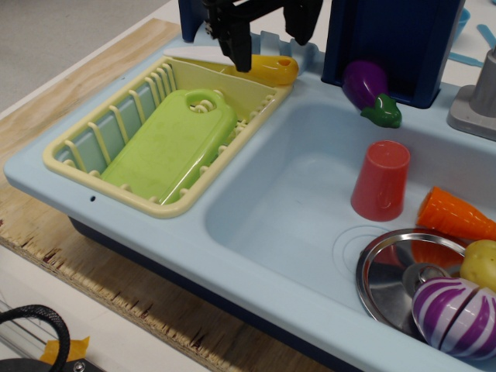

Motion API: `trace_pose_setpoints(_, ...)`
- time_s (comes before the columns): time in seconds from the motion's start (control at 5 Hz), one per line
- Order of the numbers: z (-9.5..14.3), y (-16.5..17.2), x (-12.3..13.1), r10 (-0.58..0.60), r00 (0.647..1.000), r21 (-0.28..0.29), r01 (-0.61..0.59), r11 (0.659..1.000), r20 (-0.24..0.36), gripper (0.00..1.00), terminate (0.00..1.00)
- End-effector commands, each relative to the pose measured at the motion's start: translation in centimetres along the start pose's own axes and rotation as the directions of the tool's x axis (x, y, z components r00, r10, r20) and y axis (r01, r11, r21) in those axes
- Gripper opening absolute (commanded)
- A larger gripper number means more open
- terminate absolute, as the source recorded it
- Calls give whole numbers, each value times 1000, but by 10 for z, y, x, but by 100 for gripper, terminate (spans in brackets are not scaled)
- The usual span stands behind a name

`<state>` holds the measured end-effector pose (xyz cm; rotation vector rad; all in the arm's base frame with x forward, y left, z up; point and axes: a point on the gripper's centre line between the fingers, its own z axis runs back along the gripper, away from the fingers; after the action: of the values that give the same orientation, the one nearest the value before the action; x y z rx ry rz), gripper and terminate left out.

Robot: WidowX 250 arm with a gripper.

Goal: Put knife on cutting board

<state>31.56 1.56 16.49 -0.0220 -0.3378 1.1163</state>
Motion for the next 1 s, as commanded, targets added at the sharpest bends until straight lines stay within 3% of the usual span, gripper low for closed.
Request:
trace_pose_setpoints(0.0, -2, 2, 18, 44, 999, -47, -43, 998, 7, 100, 0)
trace_pose_setpoints(0.8, -38, 15, 20, 93, 994, -59, -97, 994, -58, 100, 0)
